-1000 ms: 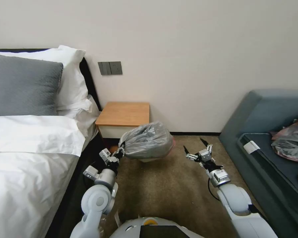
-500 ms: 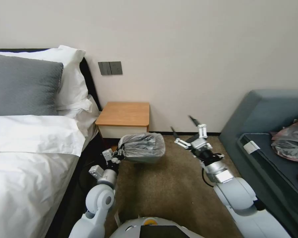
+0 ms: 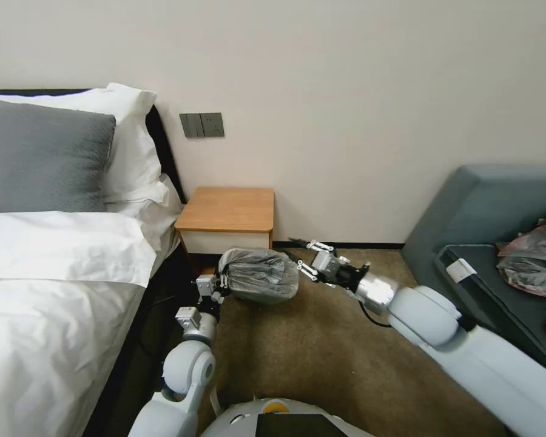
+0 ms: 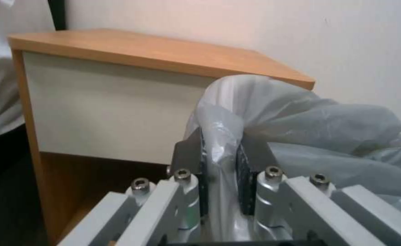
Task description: Pick up the garbage bag from the table and place it over the trash can.
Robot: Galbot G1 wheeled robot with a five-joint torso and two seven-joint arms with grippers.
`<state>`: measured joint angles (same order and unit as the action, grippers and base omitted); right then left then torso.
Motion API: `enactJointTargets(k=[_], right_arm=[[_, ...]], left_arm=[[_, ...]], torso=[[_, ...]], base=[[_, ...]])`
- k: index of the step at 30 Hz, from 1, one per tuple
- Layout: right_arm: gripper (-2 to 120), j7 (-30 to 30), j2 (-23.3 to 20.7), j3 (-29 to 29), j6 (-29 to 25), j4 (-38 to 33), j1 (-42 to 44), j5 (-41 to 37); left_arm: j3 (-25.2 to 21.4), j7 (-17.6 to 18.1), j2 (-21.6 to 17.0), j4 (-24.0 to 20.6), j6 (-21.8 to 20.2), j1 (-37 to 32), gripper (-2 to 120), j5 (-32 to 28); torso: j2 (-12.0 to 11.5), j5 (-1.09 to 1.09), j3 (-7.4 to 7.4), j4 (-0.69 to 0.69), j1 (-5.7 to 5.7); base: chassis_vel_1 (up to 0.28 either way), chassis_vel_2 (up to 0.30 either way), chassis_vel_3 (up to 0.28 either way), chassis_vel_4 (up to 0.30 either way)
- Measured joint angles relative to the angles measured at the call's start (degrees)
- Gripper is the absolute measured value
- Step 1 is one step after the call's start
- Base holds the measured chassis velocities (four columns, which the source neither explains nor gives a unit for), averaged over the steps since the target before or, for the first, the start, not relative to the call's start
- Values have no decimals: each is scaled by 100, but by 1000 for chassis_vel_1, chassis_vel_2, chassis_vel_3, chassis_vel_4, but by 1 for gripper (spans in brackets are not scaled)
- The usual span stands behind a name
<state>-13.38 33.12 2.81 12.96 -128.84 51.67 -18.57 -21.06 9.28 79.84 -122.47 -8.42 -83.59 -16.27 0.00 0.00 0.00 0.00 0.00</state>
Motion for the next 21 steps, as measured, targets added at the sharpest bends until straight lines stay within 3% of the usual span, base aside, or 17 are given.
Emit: enactJointTargets(k=[4,8,15,21], right_arm=[[1,-78,91,-1165,292,616,-989,-324],[0,-198,243,-1654,396,905,-1410,-449],[0,-618,512,-3082,436,1742,-2761,-418],[0,-722,801,-3631,501,2159,-3244,-275]], left_arm=[[20,0,18,40,3,58,11,27],[23,0,20,62,3,69,11,22],[47,2,83,87,4,49,11,14],[69,-2,82,88,15,35,11,74]], torso=[[0,1,0,0,0],[0,1,0,0,0],[0,-2,0,1,1],[0,0,1,0,0]], base=[[0,0,0,0],[0,0,0,0],[0,0,0,0],[0,0,0,0]])
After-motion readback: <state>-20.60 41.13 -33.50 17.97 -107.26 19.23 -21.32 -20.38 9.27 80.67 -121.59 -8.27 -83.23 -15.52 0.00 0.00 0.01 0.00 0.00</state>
